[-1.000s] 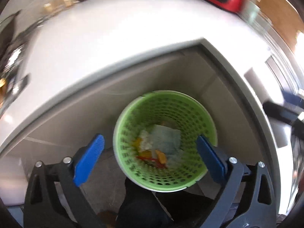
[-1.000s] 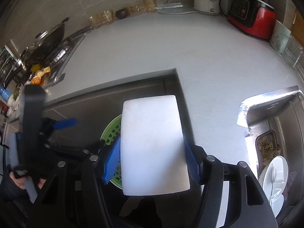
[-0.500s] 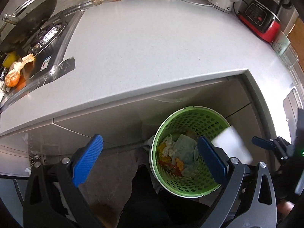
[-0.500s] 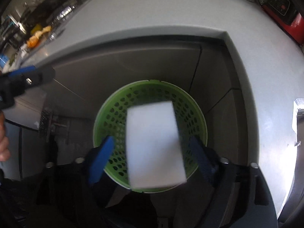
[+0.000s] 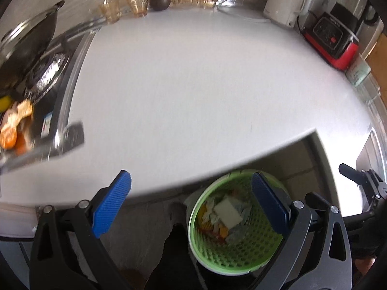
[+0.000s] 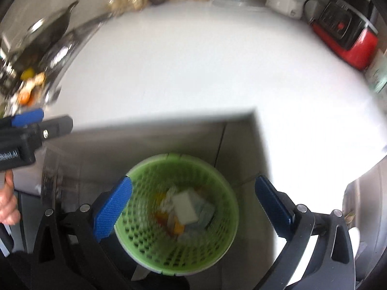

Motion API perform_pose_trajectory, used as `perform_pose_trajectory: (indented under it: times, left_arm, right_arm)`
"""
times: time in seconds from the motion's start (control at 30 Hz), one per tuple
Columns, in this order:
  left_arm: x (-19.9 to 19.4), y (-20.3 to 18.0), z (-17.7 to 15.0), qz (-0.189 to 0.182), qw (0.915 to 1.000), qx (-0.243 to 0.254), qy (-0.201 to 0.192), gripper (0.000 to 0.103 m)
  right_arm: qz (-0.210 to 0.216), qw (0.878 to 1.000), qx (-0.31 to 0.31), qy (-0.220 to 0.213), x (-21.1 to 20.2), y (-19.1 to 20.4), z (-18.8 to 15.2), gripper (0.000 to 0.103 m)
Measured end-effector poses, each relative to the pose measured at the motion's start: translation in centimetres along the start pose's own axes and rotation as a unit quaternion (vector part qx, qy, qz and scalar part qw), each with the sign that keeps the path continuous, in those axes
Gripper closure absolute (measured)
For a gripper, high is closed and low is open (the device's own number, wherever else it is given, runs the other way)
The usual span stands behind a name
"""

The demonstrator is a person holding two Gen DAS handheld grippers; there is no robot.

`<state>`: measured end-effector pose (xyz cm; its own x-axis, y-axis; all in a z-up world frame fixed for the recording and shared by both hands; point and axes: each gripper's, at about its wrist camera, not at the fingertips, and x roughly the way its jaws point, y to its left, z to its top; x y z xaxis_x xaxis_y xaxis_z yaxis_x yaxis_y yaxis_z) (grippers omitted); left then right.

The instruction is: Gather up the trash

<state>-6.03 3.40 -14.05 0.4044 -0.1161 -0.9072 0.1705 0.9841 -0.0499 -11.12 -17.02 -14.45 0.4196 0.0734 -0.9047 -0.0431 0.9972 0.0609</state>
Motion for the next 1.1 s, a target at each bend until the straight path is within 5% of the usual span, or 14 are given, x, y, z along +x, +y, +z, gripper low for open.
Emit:
perform_pose_trajectory:
  times: [0.27, 0.57, 0.8, 1.1]
  left_arm:
    - [1.3, -1.0, 6.4, 0.002, 0.9997, 0.005, -0.022, 0.008]
    - [2.0, -0.6, 9.1, 0.000, 0.9997, -0.007, -0.025, 0.008]
    - [-1.7, -1.0, 10.2, 0.018, 0.9970, -0.010, -0.075, 0.008]
    - [-9.7, -2.8, 8.4, 0.042, 0.9874, -0.017, -0.151, 0.008]
  right_arm:
    - [-0.016, 0.999, 0.032, -0.027, 1.2, -1.8, 6.5, 0.002]
    - [-0.008, 0.999, 0.049, -0.022, 2.2, -2.1, 8.6, 0.002]
    - [-0.013, 0.997, 0.037, -0.070, -1.8, -2.1, 10.1, 0.002]
    - [-0.007, 0.984, -0.006, -0.177, -11.9, -1.3, 9.7, 0.002]
